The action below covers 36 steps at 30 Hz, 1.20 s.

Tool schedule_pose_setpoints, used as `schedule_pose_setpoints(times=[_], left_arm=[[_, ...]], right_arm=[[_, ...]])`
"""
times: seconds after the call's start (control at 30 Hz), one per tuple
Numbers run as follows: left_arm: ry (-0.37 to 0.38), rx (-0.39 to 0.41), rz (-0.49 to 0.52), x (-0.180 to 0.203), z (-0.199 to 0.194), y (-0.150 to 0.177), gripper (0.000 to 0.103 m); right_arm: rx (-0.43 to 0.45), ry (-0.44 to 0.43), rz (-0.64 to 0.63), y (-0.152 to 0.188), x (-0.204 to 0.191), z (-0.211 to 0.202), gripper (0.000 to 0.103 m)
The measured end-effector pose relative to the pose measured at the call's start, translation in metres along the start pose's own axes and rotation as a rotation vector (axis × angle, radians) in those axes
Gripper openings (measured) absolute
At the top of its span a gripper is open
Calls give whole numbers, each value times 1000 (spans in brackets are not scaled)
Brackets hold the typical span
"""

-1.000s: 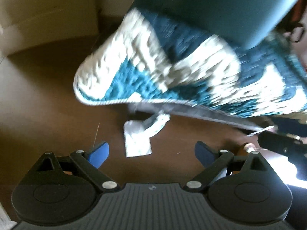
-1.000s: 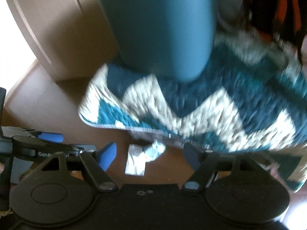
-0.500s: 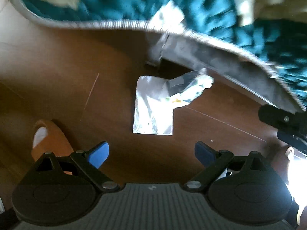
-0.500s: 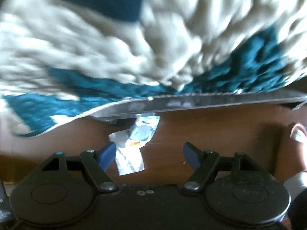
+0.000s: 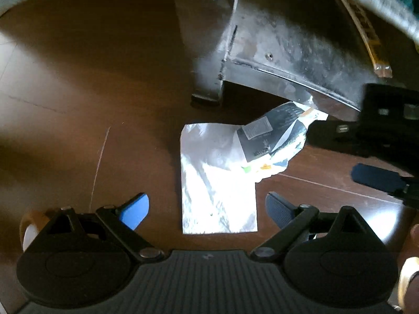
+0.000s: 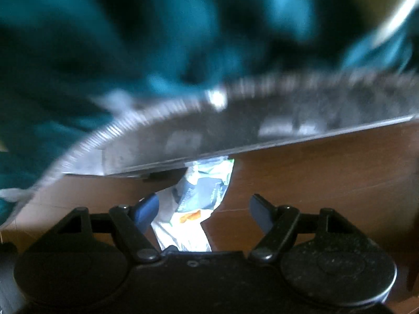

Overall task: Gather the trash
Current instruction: 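Lower both tools back toward the foil and packet on the floor, then grasp the white tissue with the left tool while the right tool grasps the printed plastic packet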

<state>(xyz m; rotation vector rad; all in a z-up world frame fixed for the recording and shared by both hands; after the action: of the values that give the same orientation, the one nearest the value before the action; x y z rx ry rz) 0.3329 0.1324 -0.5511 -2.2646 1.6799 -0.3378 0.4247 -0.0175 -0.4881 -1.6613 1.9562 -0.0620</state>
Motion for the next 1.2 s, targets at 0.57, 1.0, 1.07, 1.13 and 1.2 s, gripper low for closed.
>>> schedule_pose_setpoints(times=[0.57,1.0,1.07,1.13,1.2], left_arm=[[-24,2,67,10,42,13,76],[32,25,65,18,44,14,31],[39,23,62,20,43,14,18],[55,16,47,18,43,14,11],[69,0,28,17,43,14,7]], right_arm=[[-61,108,-26,3,4,56,73],[-62,142,-68,17,10,72,31],[-81,130,-40,20,15,73,22],[-73,126,-46,20,16,70,21],[-69,122,-59,22,20,68,14]])
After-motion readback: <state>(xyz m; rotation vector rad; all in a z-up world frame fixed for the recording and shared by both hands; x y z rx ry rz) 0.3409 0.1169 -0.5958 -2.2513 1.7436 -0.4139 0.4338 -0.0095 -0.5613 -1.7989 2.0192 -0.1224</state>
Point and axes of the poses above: each gripper's, at about its wrist camera, not at the fingertips, and z roughly the way its jaws point, x to its right, y to its underside, the point moved 7 cm from there along z, roughly the way its jaws point, and after that the axes turned 15 degrees about x, right-handed, at the moved point
